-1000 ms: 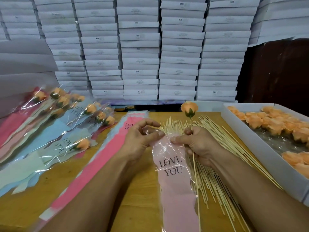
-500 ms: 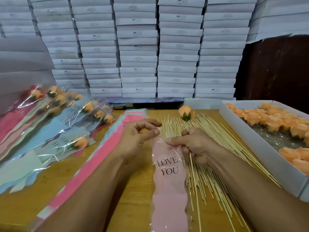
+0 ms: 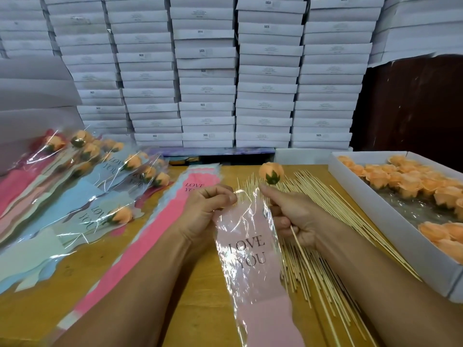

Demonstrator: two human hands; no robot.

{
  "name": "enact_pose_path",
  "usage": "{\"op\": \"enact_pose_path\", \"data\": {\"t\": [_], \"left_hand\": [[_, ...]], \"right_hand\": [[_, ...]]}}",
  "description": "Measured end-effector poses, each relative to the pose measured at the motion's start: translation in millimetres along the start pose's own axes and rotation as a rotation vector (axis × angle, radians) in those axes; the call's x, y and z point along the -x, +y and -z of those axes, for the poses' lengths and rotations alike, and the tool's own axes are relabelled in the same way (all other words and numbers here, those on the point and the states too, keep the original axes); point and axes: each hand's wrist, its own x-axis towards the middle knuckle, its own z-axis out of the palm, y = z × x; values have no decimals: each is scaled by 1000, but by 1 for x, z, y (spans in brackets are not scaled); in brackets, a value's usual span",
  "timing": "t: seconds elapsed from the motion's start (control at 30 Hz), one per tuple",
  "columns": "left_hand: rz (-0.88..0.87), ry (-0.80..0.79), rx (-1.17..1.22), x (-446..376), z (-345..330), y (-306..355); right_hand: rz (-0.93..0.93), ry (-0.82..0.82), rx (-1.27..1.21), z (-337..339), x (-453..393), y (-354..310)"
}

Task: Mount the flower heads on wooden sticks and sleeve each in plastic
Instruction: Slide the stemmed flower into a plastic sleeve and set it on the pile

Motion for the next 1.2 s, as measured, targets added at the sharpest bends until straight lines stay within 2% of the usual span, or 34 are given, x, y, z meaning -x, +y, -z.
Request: {"op": "enact_pose_path", "data": {"t": [0.13, 0.3, 0.4, 0.57, 0.73, 0.83, 1.0, 1.2], "left_hand": [[41, -31, -173, 1, 3, -7], [-38, -67, -339, -1, 7, -5], [-2, -151, -329, -1, 9, -4], [114, -282, -276, 5, 4, -5], [184, -420, -200, 11, -3, 0], [226, -482, -250, 12, -6, 1], [283, -432, -216, 17, -9, 6], [260, -431, -219, 18, -15, 10]], "right_hand": [[-23, 14, -12, 1, 0, 0], [-44, 100, -27, 4, -9, -3], [-10, 183, -15, 11, -23, -16], [-46, 198, -31, 24, -61, -42], [55, 329, 39, 29, -87, -70], [107, 408, 73, 29, -95, -80], [138, 504, 128, 28, -106, -84], [152, 548, 155, 31, -106, -87]]}}
